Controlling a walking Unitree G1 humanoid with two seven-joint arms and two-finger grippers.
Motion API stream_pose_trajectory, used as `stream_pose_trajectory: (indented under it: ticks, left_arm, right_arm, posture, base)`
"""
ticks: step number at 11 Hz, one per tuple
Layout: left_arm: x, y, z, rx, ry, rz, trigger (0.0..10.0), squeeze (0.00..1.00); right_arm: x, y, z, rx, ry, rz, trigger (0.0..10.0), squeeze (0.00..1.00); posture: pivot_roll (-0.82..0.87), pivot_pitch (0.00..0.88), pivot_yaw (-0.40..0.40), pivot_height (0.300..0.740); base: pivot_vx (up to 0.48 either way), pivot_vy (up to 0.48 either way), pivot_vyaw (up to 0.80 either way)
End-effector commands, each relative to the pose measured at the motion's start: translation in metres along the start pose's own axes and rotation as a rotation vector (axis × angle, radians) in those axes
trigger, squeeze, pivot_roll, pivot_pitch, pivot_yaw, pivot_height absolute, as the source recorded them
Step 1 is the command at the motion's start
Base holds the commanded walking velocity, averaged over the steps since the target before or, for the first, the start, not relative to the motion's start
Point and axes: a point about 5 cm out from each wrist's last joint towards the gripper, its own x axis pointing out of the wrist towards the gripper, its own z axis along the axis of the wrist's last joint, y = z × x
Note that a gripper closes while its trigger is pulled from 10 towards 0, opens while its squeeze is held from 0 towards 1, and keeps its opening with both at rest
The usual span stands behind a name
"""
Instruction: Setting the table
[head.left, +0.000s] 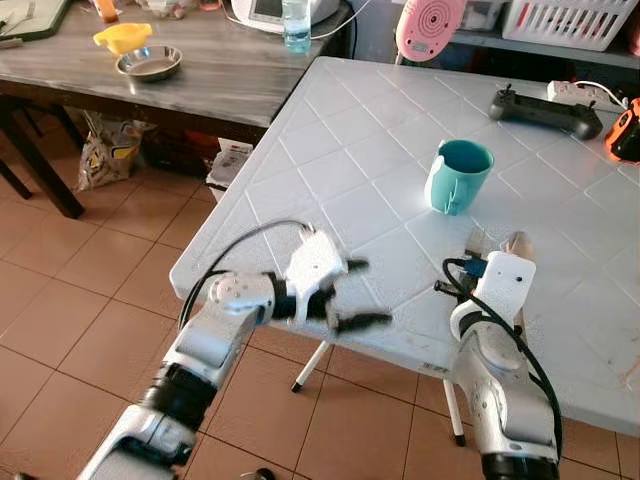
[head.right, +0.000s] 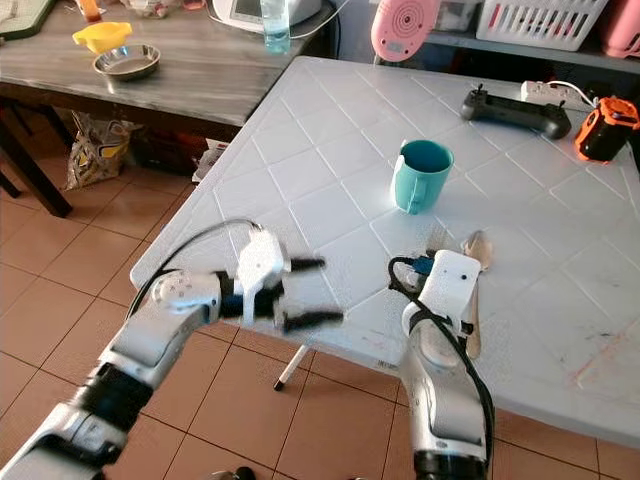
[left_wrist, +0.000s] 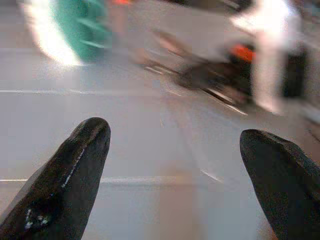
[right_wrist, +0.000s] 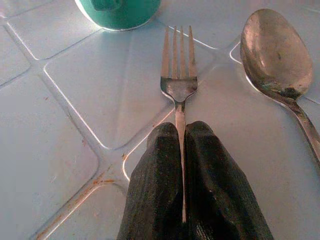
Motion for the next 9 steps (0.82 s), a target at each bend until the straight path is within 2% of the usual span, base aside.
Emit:
stream_pose_trajectory:
  ticks: [1, 4, 6, 7, 9]
  left_arm:
    - [-0.002, 0.011, 0.008, 0.025, -0.039, 0.095, 10.0, 0.0]
    - [-0.006, 0.028, 0.014, 0.016, -0.14, 0.327, 10.0, 0.0]
    - [-0.007, 0.034, 0.013, -0.032, -0.194, 0.434, 10.0, 0.0]
    - [-0.008, 0.033, 0.018, -0.035, -0.264, 0.431, 0.0, 0.0]
    - [-0.006, 0.036, 0.022, -0.035, -0.297, 0.459, 0.0, 0.0]
  right_arm:
    - [-0.004, 0.003, -0.003, -0.013, -0.004, 0.022, 0.0, 0.0]
    - [-0.017, 0.004, 0.018, -0.06, -0.182, 0.052, 0.0, 0.0]
    - [-0.029, 0.001, 0.031, -0.157, -0.296, 0.06, 0.0, 0.0]
    - [-0.033, -0.003, 0.033, -0.164, -0.312, 0.051, 0.0, 0.0]
    - [-0.039, -0.013, 0.036, -0.171, -0.333, 0.02, 0.0, 0.0]
  posture:
    - [-0.01, 0.136, 0.04, 0.74]
    - [-0.01, 0.123, 0.033, 0.74]
    - [-0.01, 0.096, 0.023, 0.74]
    - [-0.01, 0.084, 0.022, 0.74]
    - [-0.01, 0.074, 0.021, 0.74]
  base:
    - [0.0, 0.0, 0.0]
    - [0.0, 0.0, 0.0]
    - [0.0, 0.0, 0.0]
    - [0.0, 0.0, 0.0]
    - [0.0, 0.0, 0.0]
